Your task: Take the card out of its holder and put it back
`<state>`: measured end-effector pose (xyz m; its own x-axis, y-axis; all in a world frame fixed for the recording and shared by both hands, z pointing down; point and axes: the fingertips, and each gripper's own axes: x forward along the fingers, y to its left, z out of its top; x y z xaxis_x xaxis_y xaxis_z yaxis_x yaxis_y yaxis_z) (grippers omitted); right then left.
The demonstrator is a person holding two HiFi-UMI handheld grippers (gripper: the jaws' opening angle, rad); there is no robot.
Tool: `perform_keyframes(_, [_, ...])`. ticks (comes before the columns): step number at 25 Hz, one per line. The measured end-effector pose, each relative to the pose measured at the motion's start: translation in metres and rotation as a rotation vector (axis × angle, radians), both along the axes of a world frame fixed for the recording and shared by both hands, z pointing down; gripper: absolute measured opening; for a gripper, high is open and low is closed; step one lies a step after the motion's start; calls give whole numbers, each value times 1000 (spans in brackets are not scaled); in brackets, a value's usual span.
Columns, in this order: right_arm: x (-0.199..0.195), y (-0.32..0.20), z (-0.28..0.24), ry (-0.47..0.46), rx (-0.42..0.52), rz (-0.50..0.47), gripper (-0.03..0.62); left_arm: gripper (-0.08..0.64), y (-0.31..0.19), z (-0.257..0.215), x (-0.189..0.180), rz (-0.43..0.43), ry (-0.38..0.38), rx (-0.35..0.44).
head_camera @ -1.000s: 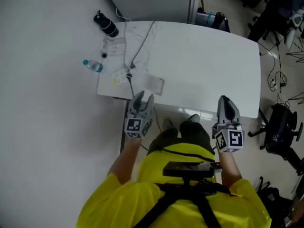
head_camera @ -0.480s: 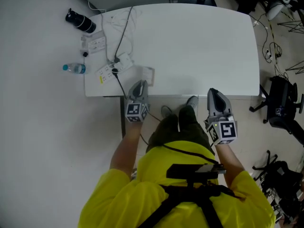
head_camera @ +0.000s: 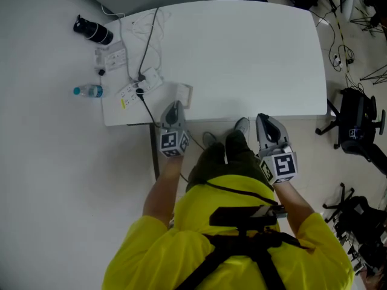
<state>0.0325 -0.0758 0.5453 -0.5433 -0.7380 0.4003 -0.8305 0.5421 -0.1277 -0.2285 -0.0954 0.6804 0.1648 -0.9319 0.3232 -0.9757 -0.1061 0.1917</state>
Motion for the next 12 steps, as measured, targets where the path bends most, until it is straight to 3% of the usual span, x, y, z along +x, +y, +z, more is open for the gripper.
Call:
perform_keyframes(6, [4, -7, -6, -2, 13, -3, 6, 5, -2, -30, -1, -46, 3, 39])
perform_keyframes(12, [10, -17, -22, -19, 55, 10, 6, 5, 8, -108, -10, -53, 6, 117])
